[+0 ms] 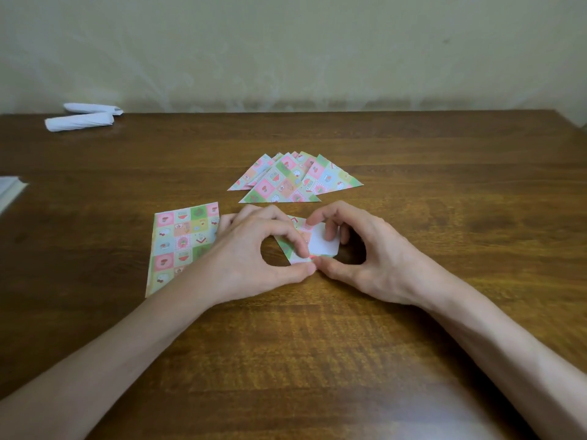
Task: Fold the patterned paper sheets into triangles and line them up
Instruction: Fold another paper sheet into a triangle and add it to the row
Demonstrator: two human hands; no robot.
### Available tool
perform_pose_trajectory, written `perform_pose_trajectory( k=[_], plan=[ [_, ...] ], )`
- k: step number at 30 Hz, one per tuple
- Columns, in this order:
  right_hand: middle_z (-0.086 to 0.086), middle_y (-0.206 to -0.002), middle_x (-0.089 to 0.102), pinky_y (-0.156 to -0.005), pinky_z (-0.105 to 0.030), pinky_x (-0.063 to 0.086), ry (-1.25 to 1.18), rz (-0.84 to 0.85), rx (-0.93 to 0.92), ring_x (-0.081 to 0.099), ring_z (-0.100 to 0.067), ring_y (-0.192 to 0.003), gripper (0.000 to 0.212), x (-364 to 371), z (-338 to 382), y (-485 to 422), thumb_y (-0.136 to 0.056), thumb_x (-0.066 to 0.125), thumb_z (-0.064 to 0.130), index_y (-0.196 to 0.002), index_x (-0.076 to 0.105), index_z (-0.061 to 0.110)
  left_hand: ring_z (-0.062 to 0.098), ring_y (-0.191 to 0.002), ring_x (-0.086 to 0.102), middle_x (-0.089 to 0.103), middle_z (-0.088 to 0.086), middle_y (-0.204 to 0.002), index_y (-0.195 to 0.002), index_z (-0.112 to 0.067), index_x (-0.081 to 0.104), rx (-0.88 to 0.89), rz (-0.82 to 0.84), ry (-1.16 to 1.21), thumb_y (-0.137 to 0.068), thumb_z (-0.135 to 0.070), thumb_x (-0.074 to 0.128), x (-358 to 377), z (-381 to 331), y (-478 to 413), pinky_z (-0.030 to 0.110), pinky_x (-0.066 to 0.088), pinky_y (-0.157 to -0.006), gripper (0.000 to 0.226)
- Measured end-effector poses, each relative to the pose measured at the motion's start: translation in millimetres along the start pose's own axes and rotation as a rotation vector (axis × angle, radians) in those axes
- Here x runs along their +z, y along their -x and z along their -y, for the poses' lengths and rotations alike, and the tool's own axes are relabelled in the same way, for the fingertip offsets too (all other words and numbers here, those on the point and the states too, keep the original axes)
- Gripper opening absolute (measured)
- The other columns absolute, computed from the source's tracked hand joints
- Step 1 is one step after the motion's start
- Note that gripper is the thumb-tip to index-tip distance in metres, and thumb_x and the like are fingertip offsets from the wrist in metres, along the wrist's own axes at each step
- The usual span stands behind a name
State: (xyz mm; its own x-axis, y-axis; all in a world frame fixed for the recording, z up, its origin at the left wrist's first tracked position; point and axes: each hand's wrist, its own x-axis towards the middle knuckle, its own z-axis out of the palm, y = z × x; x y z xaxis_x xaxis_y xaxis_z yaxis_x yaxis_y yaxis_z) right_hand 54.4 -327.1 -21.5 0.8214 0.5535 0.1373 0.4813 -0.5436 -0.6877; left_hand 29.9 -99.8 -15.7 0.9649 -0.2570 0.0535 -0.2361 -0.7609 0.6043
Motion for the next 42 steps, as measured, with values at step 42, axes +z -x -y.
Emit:
perform_pose_trajectory(
  k=[42],
  plan=[
    [0.012,-0.107,0.057,-0.088,-0.028,0.045,-0.076,0.0,0.045,0.056,-0.012,-0.093,0.052,-2.9,-5.4,-1.3,-0.081,0.079,0.031,-0.127,0.056,0.036,-0.004,-0.124,0.04,0.055,-0.028,-0.114,-0.09,-0.047,0.074,-0.016,0.028,-0.021,-0.075,-0.064,0.077,-2.5,-2.7,1.1,0.031,0.021,-0.103,0.023]
  ],
)
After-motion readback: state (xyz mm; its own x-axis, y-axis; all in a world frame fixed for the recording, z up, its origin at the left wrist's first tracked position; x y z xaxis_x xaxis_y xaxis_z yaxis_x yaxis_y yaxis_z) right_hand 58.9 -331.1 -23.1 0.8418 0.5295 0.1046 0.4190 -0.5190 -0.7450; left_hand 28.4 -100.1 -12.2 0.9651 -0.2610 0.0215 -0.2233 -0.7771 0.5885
